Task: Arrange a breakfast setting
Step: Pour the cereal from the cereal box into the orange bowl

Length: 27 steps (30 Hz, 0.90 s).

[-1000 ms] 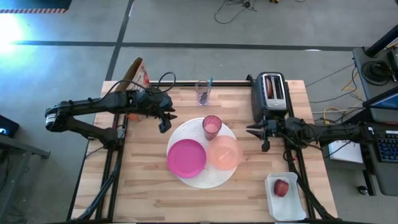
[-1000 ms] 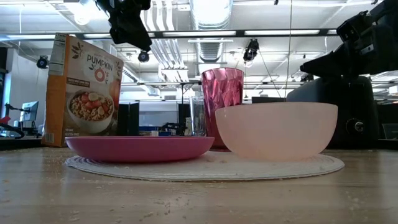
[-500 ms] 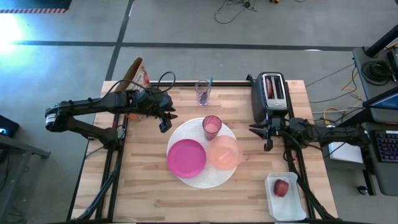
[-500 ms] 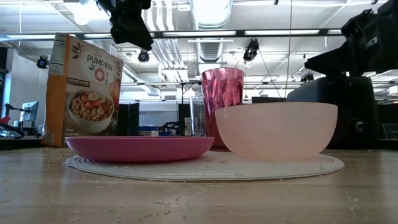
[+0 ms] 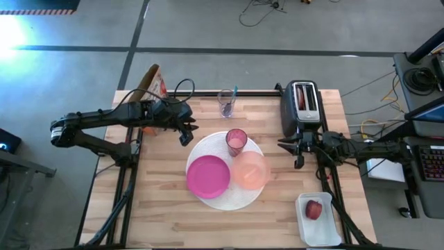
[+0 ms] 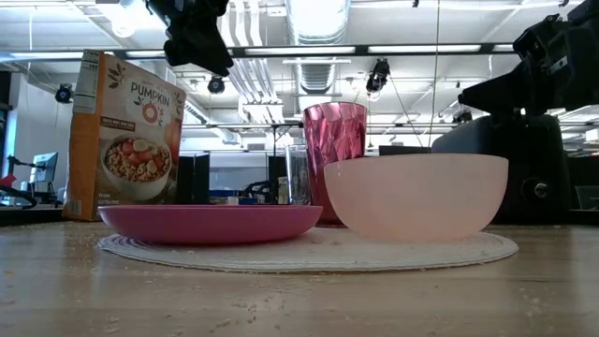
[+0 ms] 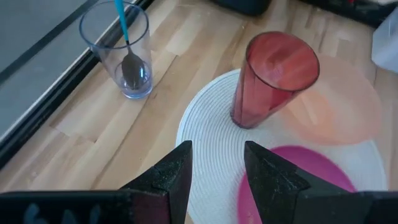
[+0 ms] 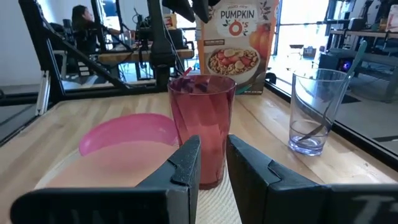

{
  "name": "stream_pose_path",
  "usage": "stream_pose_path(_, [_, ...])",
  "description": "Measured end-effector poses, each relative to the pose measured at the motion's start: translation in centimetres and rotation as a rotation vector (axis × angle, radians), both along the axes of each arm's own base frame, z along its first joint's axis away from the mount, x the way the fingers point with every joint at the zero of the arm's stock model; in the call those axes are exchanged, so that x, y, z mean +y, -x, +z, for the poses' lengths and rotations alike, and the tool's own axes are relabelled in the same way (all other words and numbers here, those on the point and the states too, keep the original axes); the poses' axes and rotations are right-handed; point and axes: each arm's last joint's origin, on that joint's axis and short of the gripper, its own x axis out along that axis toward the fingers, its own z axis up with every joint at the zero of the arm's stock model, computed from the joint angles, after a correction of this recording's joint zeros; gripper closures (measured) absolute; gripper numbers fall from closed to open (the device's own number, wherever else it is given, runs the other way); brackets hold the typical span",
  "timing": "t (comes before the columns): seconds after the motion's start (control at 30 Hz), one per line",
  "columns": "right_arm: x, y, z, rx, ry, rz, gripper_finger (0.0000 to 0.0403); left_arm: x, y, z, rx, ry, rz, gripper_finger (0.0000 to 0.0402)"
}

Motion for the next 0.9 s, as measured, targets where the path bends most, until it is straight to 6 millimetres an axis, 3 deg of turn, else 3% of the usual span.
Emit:
stream_pose_path(0.27, [0.0, 0.0, -0.1, 0.011, 0.030, 0.002, 0.0335, -0.7, -0.4, -0.6, 0.017, 0.100, 0.061, 0.0272])
stream_pose_path(0.53, [0.0, 0.0, 0.0, 0.004, -0.001, -0.001, 0.0335, -4.0, -1.2, -3.5, 0.236, 0.189, 0.056, 0.0272])
stream_pose_path(0.73, [0.0, 0.0, -0.1, 0.018, 0.030, 0.002, 0.0335, -6.2, -1.3, -6.0, 0.440, 0.220, 0.179, 0.0265])
stream_pose_path(0.9, [0.0, 0.0, -0.1, 0.006, -0.002, -0.001, 0.0335, -7.4, -0.8, -7.2, 0.542, 0.218, 0.338, 0.0235])
